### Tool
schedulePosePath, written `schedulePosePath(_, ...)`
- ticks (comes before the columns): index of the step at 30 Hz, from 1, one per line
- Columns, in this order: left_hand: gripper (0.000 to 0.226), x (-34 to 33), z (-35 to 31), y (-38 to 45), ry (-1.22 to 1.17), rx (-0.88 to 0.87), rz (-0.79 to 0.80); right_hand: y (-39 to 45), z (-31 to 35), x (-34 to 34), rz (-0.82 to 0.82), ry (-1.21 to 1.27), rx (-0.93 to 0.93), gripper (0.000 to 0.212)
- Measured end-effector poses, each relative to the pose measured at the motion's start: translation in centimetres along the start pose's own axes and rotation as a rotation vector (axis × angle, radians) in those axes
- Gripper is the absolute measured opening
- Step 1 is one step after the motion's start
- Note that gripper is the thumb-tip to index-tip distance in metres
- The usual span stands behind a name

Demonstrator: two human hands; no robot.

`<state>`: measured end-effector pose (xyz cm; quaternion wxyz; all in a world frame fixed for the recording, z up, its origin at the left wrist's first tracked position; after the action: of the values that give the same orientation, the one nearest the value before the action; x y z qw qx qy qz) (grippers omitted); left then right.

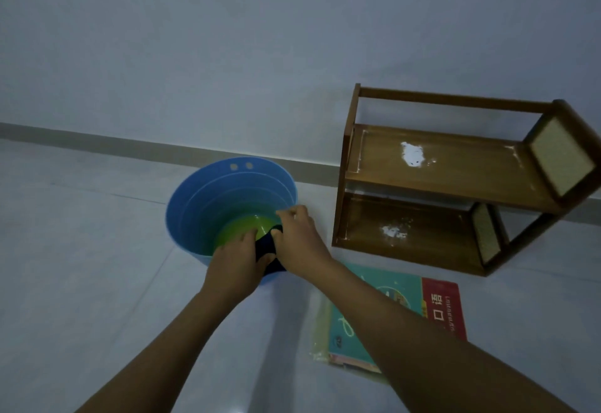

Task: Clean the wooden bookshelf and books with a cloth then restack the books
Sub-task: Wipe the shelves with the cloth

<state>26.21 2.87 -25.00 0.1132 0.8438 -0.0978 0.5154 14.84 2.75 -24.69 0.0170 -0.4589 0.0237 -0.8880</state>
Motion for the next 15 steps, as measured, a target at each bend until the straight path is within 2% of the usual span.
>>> schedulePosePath(6,0.027,0.7,-0.1,0.6,0.086,-0.057,0.028,-0.3,0.3,-0.2,0.133,-0.011,0.116,0.031)
schedulePosePath(10,0.009,4.1,-1.7,2.0,0.184,-0.079,0.063,-0.4,0.7,2.8,0.162,-0.022,0.170,0.049)
schedulePosePath(12,0.006,6.4,-3.5,2.9,0.121,-0.084,0.106,-0.7,1.2,5.7,0.133,0.109,0.192,0.052)
schedulePosePath(15,0.012,9.8,-7.7,3.6,-0.165,-0.091,0.175,-1.5,0.7,10.1,0.166,0.460,0.178,0.031)
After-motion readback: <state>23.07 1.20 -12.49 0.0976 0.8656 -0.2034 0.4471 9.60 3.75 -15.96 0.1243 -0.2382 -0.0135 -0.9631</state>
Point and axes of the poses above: each hand's wrist, its own y-axis towards the middle knuckle, its own x-axis out of the back of the hand, z = x × y, the point moved 9 cm from there along y, towards the middle knuckle, and after that the axes turned 4 degrees about -y, right-handed, at the moved point
